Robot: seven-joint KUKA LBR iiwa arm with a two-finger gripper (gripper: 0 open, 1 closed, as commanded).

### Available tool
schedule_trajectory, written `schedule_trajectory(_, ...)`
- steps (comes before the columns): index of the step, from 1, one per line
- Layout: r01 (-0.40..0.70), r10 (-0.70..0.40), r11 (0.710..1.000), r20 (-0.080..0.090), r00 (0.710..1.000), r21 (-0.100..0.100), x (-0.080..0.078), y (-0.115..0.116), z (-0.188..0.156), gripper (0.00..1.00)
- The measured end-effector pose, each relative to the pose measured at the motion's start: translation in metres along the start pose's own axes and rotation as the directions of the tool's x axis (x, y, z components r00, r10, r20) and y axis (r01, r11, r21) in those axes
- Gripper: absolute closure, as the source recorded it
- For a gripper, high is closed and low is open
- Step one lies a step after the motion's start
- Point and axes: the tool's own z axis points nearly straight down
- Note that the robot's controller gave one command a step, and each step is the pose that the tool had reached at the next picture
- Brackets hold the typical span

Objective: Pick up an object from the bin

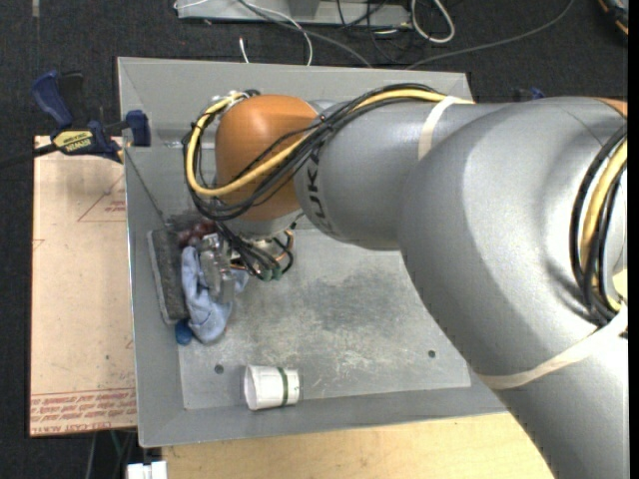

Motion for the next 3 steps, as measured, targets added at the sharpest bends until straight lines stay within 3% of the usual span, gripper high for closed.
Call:
schedule_trajectory(1,0.000,0.000,1.000,-0.011,1.000,0.001,0.003,0.000,-0.031,1.00)
schedule_trajectory(2,0.000,0.000,1.000,-0.003,1.000,0.001,0.000,0.000,-0.084,1.00)
schedule_trajectory(3,-0.001,0.001,1.000,0.000,1.000,0.001,-0.001,0.001,-0.108,1.00)
